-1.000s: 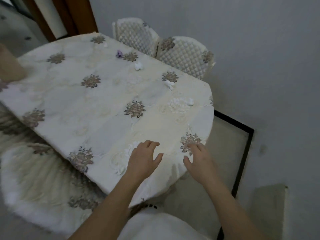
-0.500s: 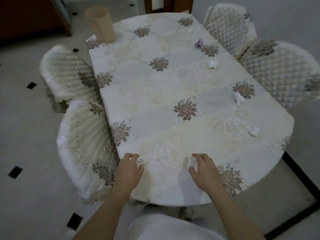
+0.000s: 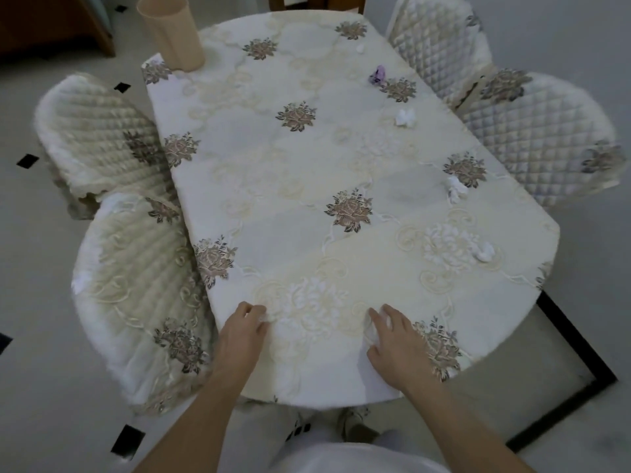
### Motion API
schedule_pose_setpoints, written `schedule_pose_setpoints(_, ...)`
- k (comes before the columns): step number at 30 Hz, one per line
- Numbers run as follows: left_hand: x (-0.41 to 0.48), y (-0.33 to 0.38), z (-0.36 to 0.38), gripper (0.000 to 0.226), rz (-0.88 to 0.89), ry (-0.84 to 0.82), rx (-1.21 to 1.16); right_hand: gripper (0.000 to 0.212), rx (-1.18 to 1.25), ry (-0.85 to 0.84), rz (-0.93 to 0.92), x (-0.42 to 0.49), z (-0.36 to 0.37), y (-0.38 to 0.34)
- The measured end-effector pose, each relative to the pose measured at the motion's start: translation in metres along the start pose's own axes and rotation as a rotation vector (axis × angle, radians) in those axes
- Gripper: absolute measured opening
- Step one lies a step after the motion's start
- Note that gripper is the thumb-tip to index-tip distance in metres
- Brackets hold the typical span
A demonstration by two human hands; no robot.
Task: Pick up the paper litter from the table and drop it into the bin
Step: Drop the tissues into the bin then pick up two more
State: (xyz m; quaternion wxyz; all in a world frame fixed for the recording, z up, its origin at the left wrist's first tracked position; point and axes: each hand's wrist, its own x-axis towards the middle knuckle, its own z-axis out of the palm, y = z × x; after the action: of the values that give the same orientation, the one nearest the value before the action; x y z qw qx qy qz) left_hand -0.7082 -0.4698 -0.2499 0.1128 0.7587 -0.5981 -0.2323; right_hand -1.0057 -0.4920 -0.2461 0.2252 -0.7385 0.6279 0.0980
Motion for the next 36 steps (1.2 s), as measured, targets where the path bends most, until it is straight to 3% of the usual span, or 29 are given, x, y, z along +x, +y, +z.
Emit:
schedule_pose_setpoints(4, 0.007, 0.0, 0.003, 0.002, 0.104, 0.031, 0.048, 0.067, 0.046, -0.007, -0.013, 0.002, -0.003, 0.005)
schedule_pose_setpoints(11, 0.025, 0.058, 0.019, 0.007, 0.149, -0.013, 0.094, 0.057, 0.161, 0.091, 0.094, 0.001, -0.02, 0.054)
schedule_pose_setpoints(19, 0.057, 0.172, 0.07, 0.006, 0.107, -0.101, 0.063, 0.053, 0.307, 0.187, 0.178, 0.019, -0.049, 0.162)
schedule_pose_setpoints(24, 0.074, 0.232, 0.096, 0.011, 0.099, -0.075, 0.028, 0.047, 0.42, 0.258, 0.258, 0.053, -0.085, 0.236)
schedule_pose_setpoints(27, 0.079, 0.258, 0.108, 0.013, 0.021, -0.052, 0.011, 0.045, 0.434, 0.267, 0.226, 0.084, -0.107, 0.27)
schedule_pose_setpoints(30, 0.076, 0.272, 0.116, 0.008, -0.022, -0.027, 0.01, 0.056, 0.405, 0.163, 0.15, 0.113, -0.123, 0.284)
schedule_pose_setpoints(33, 0.075, 0.276, 0.117, 0.026, -0.053, -0.022, -0.003, 0.064, 0.348, 0.095, 0.1, 0.129, -0.127, 0.282)
schedule_pose_setpoints(36, 0.075, 0.278, 0.115, 0.023, -0.072, -0.004, 0.009, 0.056, 0.332, 0.124, 0.087, 0.135, -0.125, 0.279)
